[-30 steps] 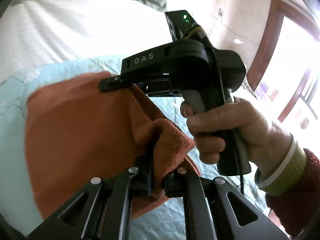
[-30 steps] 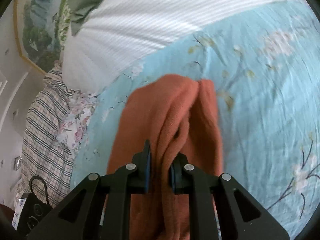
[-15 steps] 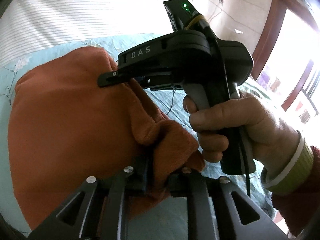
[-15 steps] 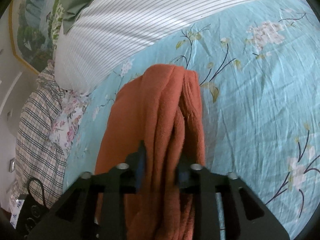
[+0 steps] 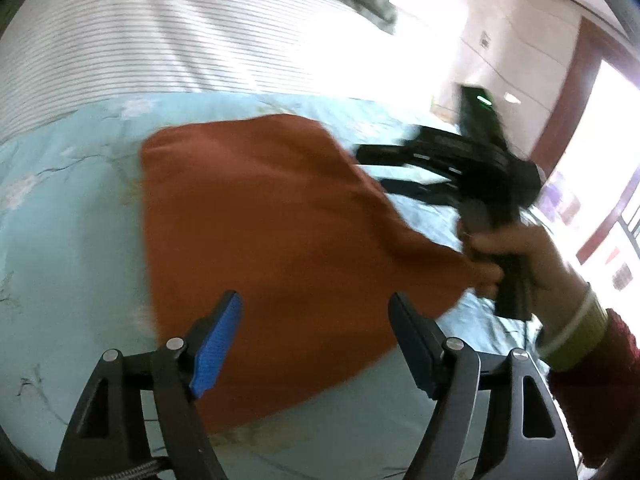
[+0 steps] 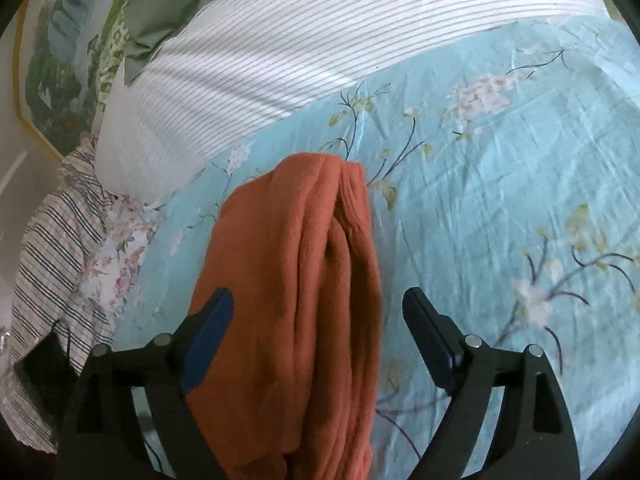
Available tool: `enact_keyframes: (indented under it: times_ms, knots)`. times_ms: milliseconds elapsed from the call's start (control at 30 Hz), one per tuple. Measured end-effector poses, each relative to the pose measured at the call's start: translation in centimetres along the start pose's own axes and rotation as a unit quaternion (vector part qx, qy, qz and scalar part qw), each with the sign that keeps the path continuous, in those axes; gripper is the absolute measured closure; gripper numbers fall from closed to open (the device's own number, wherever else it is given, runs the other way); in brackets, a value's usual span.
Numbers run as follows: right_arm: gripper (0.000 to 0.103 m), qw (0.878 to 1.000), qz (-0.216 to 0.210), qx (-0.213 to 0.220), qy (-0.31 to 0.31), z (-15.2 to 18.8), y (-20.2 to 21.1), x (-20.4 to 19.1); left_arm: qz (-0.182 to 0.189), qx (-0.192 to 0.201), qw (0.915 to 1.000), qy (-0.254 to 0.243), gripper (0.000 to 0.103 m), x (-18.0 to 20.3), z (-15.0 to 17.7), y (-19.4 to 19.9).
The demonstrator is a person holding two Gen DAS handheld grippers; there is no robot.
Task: Fold small clothes
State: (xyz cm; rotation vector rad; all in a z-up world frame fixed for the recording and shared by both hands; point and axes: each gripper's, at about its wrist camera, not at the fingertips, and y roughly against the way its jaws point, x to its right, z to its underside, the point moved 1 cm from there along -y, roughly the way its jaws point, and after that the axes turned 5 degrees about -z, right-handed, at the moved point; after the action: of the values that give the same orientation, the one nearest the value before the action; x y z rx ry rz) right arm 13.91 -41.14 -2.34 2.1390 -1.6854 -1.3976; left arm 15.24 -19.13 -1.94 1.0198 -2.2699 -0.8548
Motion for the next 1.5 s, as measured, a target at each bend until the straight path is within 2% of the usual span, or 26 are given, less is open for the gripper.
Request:
enact_keyframes:
  times_ms: [133,267,367,500,667,933,967,1000,1067,1100,1167,1267,1333,1400,1500]
  knots:
    - [0.016,1.000,0.007,-0.007,0.005,0.8,0.5,-0.5,-0.012,-0.013,0.9990,0.042,0.024,-3.2,-0.1,-0.6]
    - [0.016,1.000,0.010,-0.011,0.006,1.9,1.0,-0.8,-0.006,-0.027,0.9953,0.093,0.024,-6.4,-0.2,-1.6]
    - [0.016,1.000,0.009,-0.018,-0.002,2.4,1.0,-0.4,0.000,-0.031,0.9932,0.112,0.024,-7.7,-0.1,-1.9]
    - [0.016,0.999,0.010,-0.029,-0.011,2.9,0.5,0.1,0.030,-0.053,0.9872,0.147,0.023,-9.6,0.0,-3.8]
    - [0.016,0.999,0.003,-0.040,-0.021,3.2,-0.7,0.7,0.072,-0.083,0.9730,0.203,0.023,-11.6,0.6,-7.0]
    - [0.017,0.998,-0.018,-0.047,-0.031,2.3,-2.6,1.3,0.092,-0.082,0.9735,0.193,0.021,-11.9,-0.9,-9.4]
    - [0.025,0.998,-0.017,-0.048,-0.032,2.1,-2.9,1.4,0.093,-0.081,0.9734,0.193,0.021,-12.0,-1.1,-9.6]
    - [0.042,0.998,-0.015,-0.052,-0.032,2.0,-3.1,1.5,0.093,-0.081,0.9737,0.192,0.021,-12.0,-1.4,-10.0]
    - [0.063,0.996,-0.037,-0.067,-0.053,2.1,-3.8,2.0,0.091,-0.081,0.9751,0.185,0.022,-11.9,-1.8,-10.5]
    - [0.069,0.994,-0.050,-0.070,-0.066,2.2,-4.1,2.3,0.088,-0.082,0.9766,0.178,0.025,-11.7,-2.0,-10.8]
    - [0.072,0.994,-0.053,-0.068,-0.067,2.4,-4.2,2.2,0.085,-0.084,0.9789,0.166,0.034,-11.3,-2.4,-11.2]
    - [0.075,0.994,-0.055,-0.056,-0.071,2.8,-3.6,1.5,0.086,-0.079,0.9792,0.166,0.054,-11.3,-2.6,-11.2]
    - [0.075,0.994,-0.061,-0.045,-0.076,3.1,-3.3,0.8,0.088,-0.066,0.9796,0.168,0.074,-11.6,-2.6,-10.3]
    - [0.077,0.994,-0.071,-0.041,-0.076,3.6,-3.3,-0.3,0.097,-0.053,0.9787,0.173,0.080,-12.0,-2.5,-9.0]
    - [0.077,0.993,-0.090,-0.044,-0.060,4.5,-4.0,-3.0,0.086,-0.043,0.9821,0.162,0.081,-12.2,-2.2,-6.7]
